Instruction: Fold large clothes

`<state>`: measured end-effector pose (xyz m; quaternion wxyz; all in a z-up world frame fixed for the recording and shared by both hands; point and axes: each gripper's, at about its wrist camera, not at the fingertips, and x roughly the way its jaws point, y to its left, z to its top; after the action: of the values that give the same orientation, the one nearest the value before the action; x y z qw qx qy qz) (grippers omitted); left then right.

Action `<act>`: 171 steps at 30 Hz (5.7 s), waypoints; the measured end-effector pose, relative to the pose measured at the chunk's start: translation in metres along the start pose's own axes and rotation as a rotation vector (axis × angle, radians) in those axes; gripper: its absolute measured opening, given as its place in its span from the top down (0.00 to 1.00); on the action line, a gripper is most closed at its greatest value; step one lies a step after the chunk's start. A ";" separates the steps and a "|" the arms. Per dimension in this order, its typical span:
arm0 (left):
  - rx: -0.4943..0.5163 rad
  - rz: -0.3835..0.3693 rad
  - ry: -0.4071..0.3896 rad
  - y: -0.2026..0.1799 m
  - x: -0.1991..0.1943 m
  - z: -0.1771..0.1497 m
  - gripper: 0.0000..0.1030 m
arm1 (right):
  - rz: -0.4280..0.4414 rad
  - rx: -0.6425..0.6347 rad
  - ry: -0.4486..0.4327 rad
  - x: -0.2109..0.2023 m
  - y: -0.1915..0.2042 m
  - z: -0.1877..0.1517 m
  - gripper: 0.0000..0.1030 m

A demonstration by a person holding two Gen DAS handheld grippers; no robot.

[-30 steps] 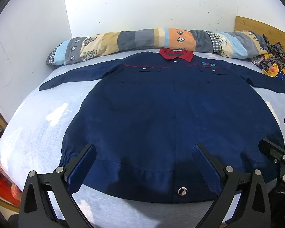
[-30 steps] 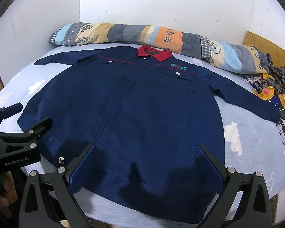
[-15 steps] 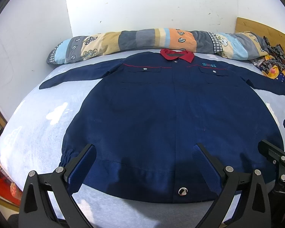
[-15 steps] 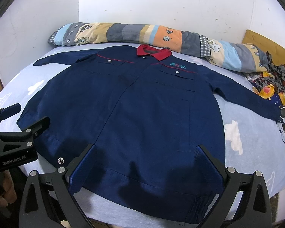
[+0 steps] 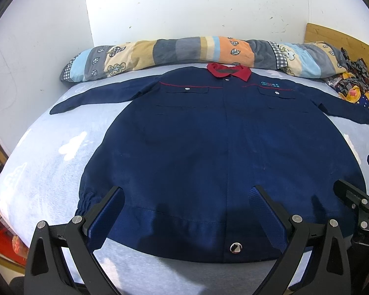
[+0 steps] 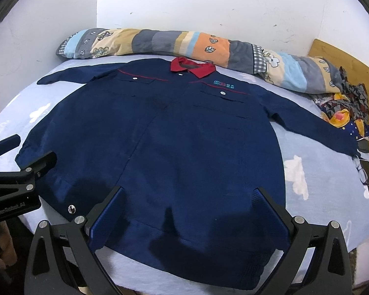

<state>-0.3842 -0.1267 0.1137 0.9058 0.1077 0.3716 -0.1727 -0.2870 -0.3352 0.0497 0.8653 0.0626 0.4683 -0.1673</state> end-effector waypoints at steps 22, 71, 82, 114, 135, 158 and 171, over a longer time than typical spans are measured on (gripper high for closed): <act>0.031 -0.022 0.012 -0.008 0.007 0.016 0.01 | 0.105 0.149 0.012 -0.003 -0.033 0.008 0.00; 0.158 -0.112 0.098 -0.046 0.130 0.102 0.01 | -0.069 1.245 -0.144 0.192 -0.601 0.002 0.95; 0.128 -0.117 0.056 -0.032 0.109 0.097 0.01 | -0.030 1.057 -0.315 0.095 -0.554 0.114 0.95; -0.110 -0.124 -0.006 0.103 0.055 0.085 0.01 | 0.433 0.306 -0.119 0.147 0.013 0.354 0.95; -0.214 -0.126 0.047 0.132 0.070 0.093 0.01 | 0.489 0.011 0.258 0.265 0.158 0.231 0.42; -0.496 0.162 0.074 0.244 0.075 0.079 0.01 | 0.639 -0.156 0.362 0.145 0.198 0.084 0.36; -0.419 0.122 0.105 0.213 0.076 0.085 0.01 | 0.560 -0.140 0.126 0.061 0.096 0.108 0.36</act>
<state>-0.1959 0.0233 0.1330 0.8966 -0.0515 0.4388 -0.0308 -0.1373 -0.2881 0.0546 0.8493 0.1396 0.4960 0.1149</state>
